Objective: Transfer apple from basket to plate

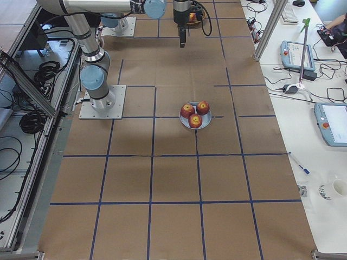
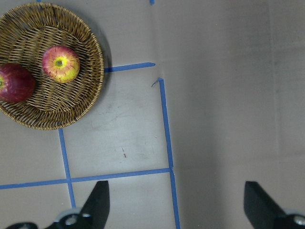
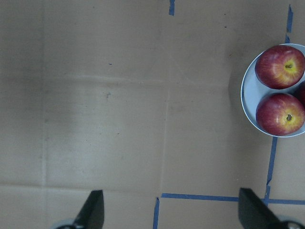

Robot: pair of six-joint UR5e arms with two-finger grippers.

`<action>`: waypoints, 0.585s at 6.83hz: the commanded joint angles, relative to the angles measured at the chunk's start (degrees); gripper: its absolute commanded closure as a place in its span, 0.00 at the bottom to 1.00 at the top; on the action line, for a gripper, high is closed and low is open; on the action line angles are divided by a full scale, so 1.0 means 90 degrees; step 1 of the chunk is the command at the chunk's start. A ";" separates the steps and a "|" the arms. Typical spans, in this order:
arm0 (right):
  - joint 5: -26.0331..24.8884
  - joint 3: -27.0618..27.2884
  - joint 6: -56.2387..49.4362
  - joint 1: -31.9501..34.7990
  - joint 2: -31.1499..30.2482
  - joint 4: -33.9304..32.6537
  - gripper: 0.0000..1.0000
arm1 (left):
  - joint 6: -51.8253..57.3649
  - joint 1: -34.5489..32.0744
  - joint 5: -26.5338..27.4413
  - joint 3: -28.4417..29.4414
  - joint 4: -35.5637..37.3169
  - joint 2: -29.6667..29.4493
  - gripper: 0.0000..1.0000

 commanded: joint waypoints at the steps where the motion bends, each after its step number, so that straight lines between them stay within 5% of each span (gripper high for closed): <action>1: 0.0000 0.0000 0.0000 0.0000 0.0007 0.0000 0.00 | 0.0126 0.0016 0.0053 -0.0052 -0.0020 -0.0004 0.00; 4: 0.0000 0.0000 0.0000 0.0000 0.0007 0.0000 0.00 | 0.1040 0.0540 0.0034 -0.0596 0.0542 -0.0189 0.01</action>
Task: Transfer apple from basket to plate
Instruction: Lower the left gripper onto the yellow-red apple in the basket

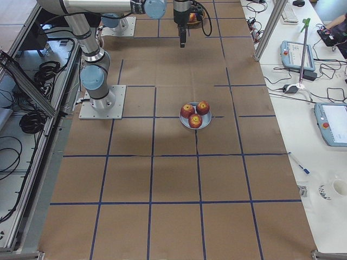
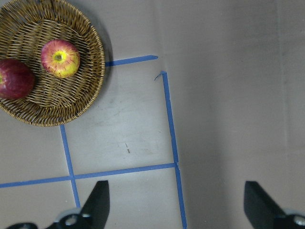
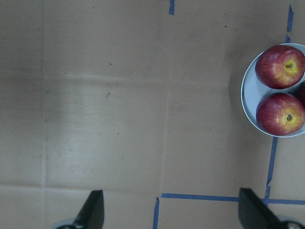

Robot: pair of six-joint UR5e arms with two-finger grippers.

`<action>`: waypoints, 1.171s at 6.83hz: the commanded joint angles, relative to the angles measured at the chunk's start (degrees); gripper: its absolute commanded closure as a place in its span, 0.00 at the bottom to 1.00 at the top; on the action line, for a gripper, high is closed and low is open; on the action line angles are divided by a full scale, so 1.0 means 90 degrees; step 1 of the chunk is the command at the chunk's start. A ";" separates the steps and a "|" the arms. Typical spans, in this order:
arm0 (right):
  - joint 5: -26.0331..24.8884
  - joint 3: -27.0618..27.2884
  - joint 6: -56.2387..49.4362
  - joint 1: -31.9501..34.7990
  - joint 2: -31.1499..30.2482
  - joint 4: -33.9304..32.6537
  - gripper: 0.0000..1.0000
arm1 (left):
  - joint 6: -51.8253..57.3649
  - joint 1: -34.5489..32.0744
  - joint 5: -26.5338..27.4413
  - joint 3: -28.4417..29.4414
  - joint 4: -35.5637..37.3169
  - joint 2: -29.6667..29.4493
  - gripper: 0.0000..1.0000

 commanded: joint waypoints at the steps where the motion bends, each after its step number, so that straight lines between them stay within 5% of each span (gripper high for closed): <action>1: -0.0010 0.0000 0.0000 0.0000 0.0000 0.0000 0.00 | 0.0945 0.0587 0.0007 -0.0558 0.0785 -0.0228 0.01; 8: -0.0010 0.0010 0.0000 -0.0010 0.0000 0.0000 0.00 | 0.1751 0.1322 0.0309 -0.0824 0.3851 -0.2433 0.01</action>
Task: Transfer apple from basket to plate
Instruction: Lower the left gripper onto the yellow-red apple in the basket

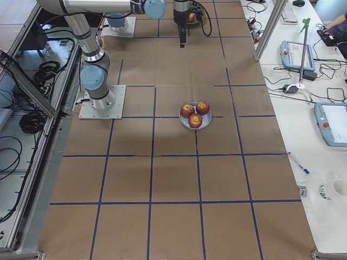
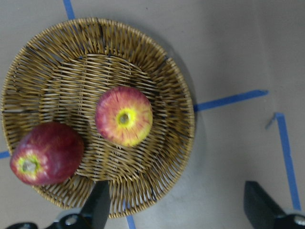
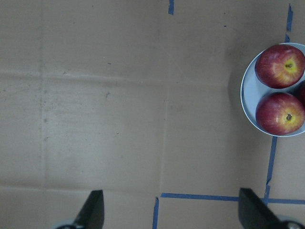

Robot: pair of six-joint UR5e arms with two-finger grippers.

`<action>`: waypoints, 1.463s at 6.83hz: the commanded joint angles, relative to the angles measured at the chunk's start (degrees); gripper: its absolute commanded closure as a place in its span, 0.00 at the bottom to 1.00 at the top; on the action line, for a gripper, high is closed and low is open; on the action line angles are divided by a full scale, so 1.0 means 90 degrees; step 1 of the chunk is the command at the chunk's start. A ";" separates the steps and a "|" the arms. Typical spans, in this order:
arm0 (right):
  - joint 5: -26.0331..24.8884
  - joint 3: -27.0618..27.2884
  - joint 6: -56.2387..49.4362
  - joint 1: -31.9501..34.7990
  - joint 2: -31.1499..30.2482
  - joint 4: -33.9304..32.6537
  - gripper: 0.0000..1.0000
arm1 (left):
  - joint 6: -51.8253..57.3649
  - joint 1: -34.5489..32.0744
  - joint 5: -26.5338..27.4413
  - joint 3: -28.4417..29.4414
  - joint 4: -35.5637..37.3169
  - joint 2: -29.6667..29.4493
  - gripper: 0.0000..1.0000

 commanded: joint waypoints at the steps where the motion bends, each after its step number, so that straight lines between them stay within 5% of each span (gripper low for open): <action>1: 0.0000 0.0001 -0.0010 -0.0004 0.0000 0.0000 0.00 | 0.0010 0.0221 0.0003 0.0023 0.0800 -0.0737 0.01; 10: 0.0000 0.0001 -0.0010 -0.0004 0.0010 0.0000 0.00 | -0.0010 0.0428 -0.0006 0.0023 0.1232 -0.1620 0.01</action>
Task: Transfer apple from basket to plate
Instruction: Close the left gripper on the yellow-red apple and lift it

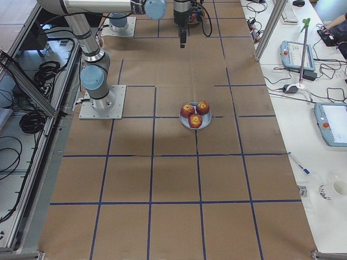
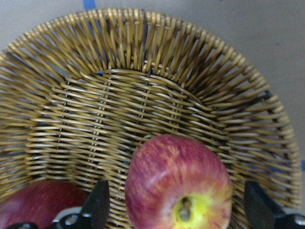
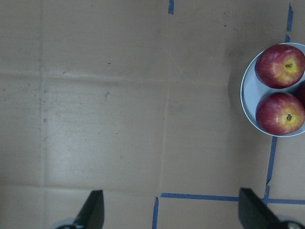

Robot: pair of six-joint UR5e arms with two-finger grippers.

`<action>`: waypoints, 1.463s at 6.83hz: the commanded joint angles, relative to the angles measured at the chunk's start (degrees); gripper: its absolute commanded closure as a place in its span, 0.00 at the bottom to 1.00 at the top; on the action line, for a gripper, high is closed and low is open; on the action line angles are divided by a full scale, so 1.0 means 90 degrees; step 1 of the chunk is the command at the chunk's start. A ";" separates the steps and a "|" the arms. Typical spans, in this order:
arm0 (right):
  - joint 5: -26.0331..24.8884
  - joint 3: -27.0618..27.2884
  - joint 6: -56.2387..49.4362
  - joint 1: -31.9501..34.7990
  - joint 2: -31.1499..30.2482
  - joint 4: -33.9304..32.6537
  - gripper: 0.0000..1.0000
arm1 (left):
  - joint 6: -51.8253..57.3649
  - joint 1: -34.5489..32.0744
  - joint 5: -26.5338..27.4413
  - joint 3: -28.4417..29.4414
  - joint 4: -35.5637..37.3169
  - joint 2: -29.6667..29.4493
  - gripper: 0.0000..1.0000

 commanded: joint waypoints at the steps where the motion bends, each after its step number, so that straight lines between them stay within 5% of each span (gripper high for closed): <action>1: 0.0000 0.0000 0.0002 0.0000 0.0000 0.0000 0.00 | -0.0020 -0.0003 -0.0032 0.0007 0.0043 -0.0134 0.01; 3: 0.0010 0.0000 0.0002 0.0000 0.0000 0.0000 0.00 | -0.0059 0.0007 -0.0062 0.0007 0.0150 -0.0212 0.06; 6: 0.0010 0.0000 0.0002 0.0000 0.0000 0.0000 0.00 | -0.0069 -0.0003 -0.0023 0.0065 0.0336 -0.0271 0.48; 8: 0.0010 0.0000 0.0002 0.0000 0.0000 0.0000 0.00 | -0.0185 -0.0158 -0.0061 0.0531 -0.0080 -0.0018 0.49; 10: 0.0000 0.0000 -0.0008 0.0000 0.0010 0.0000 0.00 | -0.2002 -0.1187 -0.0062 0.1554 -0.1679 0.0236 0.49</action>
